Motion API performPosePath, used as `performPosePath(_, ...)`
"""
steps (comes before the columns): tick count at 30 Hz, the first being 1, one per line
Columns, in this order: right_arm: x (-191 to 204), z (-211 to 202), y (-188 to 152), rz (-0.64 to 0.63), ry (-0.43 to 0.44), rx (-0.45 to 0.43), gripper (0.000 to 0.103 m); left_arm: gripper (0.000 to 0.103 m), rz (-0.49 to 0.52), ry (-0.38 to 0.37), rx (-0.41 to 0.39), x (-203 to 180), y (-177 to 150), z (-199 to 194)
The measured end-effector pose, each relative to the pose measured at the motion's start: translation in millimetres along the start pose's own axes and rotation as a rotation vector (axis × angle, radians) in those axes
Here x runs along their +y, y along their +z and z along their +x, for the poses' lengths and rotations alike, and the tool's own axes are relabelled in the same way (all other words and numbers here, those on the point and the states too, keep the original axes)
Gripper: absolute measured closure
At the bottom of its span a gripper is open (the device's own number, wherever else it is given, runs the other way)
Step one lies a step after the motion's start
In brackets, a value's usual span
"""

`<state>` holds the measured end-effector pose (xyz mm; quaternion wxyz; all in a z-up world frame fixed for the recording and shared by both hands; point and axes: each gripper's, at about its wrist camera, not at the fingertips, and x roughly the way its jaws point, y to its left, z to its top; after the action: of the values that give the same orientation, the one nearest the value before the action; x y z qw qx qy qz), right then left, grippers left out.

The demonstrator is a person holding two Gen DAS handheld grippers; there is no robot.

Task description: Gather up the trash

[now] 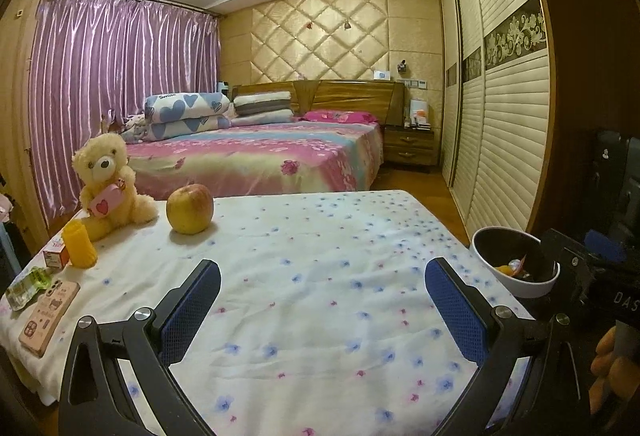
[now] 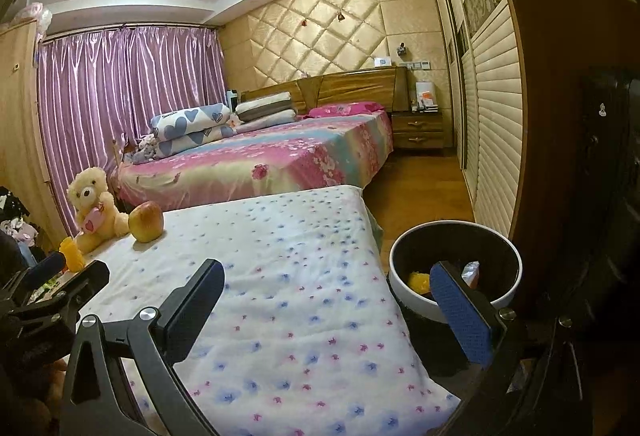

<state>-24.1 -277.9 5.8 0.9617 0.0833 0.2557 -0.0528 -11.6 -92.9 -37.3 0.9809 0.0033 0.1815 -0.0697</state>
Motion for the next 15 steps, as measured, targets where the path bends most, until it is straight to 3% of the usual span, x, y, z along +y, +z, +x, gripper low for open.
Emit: performPosePath(15,7.5,5.1,-3.5,-0.026,0.013,0.017,0.000,0.000,-0.003,0.005,0.004,4.3,-0.6,3.5)
